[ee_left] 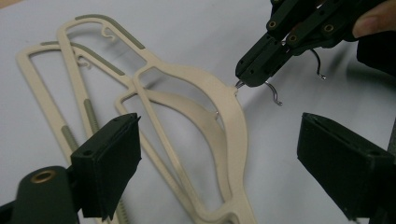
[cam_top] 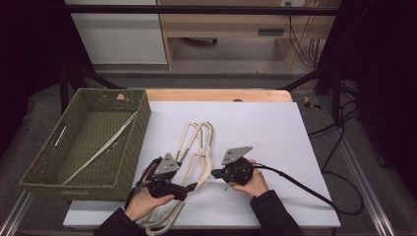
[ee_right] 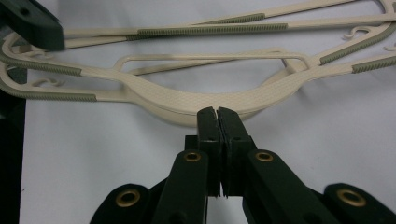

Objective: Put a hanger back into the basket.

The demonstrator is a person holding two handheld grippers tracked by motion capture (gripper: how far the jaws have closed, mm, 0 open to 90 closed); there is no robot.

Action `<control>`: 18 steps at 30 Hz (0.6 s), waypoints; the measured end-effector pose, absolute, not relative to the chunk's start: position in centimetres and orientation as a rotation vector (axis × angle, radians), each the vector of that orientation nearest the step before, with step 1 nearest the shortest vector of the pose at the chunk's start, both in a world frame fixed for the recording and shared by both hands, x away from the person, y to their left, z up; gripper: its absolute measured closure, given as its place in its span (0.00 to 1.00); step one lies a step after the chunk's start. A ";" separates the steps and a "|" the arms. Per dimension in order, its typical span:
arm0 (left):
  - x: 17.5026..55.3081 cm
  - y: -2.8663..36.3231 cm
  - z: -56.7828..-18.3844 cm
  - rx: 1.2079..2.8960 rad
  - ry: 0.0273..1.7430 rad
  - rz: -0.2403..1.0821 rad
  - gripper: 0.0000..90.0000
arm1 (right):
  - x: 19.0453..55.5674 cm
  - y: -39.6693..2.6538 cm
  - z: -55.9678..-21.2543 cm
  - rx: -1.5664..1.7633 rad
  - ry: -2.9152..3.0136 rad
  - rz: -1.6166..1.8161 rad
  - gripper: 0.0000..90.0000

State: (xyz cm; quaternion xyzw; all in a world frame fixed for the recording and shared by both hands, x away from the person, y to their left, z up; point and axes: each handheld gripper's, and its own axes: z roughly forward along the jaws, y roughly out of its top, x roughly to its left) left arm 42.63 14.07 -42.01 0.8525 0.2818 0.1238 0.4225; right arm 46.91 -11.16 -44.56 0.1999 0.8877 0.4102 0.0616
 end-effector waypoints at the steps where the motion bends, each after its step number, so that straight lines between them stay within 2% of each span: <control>1: 42.7 13.7 -42.1 2.142 0.702 0.303 0.17 | 46.8 -11.1 -44.4 0.601 2.688 1.231 0.99; 12: 43.5 11.0 -43.5 2.247 0.709 0.306 0.34 | 46.6 -11.3 -43.6 0.635 2.699 1.235 0.99; 18: 43.5 10.3 -43.8 2.279 0.715 0.297 0.49 | 46.5 -11.4 -43.2 0.651 2.688 1.241 0.99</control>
